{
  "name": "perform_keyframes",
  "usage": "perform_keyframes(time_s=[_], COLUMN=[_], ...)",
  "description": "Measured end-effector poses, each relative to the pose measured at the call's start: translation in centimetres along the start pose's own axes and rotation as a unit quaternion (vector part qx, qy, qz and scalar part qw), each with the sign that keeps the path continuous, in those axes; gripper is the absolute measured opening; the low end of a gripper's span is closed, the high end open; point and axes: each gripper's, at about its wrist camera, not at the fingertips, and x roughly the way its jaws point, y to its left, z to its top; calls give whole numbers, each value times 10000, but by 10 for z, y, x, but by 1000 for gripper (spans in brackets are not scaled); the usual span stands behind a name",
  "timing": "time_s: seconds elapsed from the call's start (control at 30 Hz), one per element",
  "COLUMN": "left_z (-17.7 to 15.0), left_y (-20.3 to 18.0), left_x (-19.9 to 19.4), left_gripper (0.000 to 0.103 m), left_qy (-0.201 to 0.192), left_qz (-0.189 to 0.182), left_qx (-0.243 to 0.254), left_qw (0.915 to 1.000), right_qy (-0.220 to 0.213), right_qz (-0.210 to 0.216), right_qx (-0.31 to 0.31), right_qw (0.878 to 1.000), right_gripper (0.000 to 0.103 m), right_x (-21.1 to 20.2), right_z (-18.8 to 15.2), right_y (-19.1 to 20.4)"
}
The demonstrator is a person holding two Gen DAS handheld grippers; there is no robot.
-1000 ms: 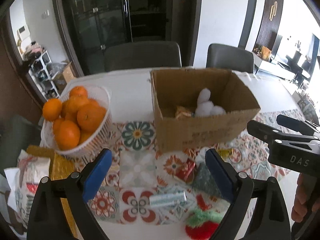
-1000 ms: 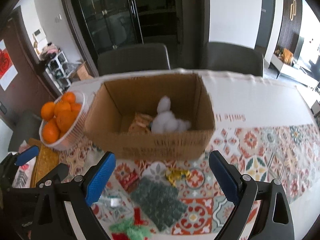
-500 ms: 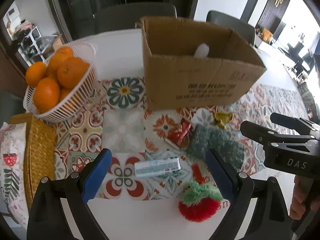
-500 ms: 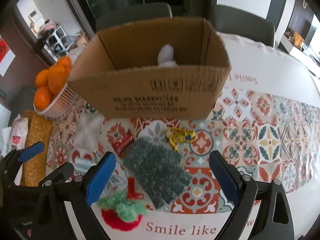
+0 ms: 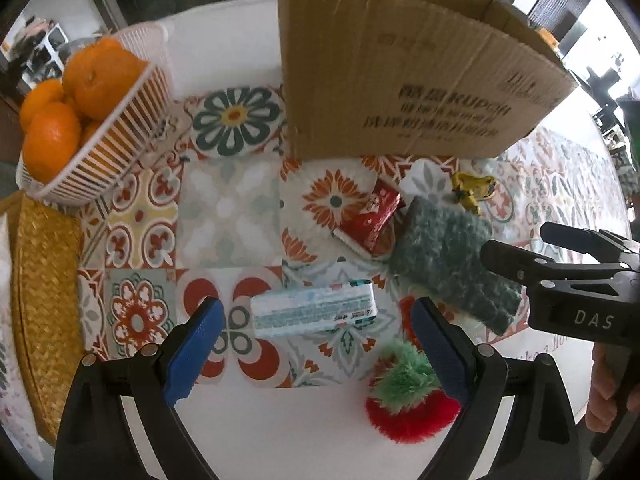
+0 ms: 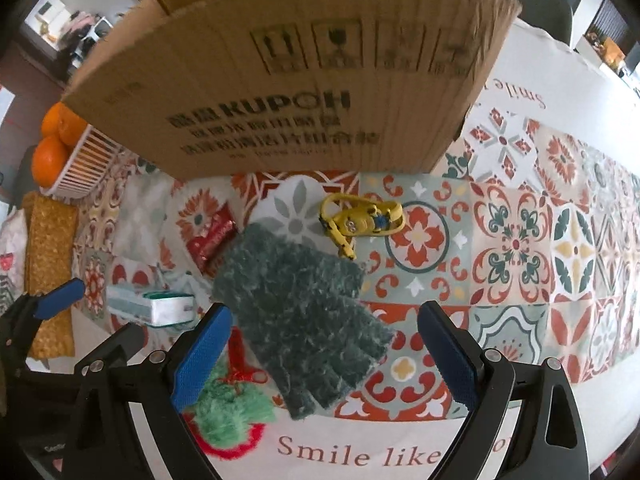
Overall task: Organize soft objects
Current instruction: 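Grasp the grey-green knit glove with the right tool while the left tool grasps the tissue pack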
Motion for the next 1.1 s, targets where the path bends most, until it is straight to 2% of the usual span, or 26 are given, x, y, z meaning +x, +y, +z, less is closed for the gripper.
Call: perform_keyframes(time_s=[0.37,0.5,0.6,0.67,0.8,0.93,1.03,1.1], left_z=[5,5,3,2,0,-1,-3,-5], left_y=[11,15,20,22,20,20,16,12], left_x=[32,42,48,51,53,53,52,49], left_gripper=[95,81,76,76,75,74,74,74], left_qy=[341,425,479,486,395,341,327,305], left_qz=[-58,-164,-292,-396,-330,-325,-359,-402], left_qx=[-281,-406,-467,-510,-458,-406,-344,-314], left_qw=[9990,9981,9973,9967,9976,9981,9982,9982], right_qy=[352,453,518,589,534,350,215,111], right_qz=[-16,-22,-69,-19,119,234,375,491], right_qx=[-140,-163,-219,-190,-115,-129,-96,-64], right_qw=[9993,9988,9984,9981,9984,9990,9990,9987], right_gripper=[94,91,84,77,70,47,34,29], right_x=[32,41,49,53,57,49,42,37], right_z=[3,3,3,1,0,-1,-6,-9], right_y=[4,9,14,15,14,12,13,13])
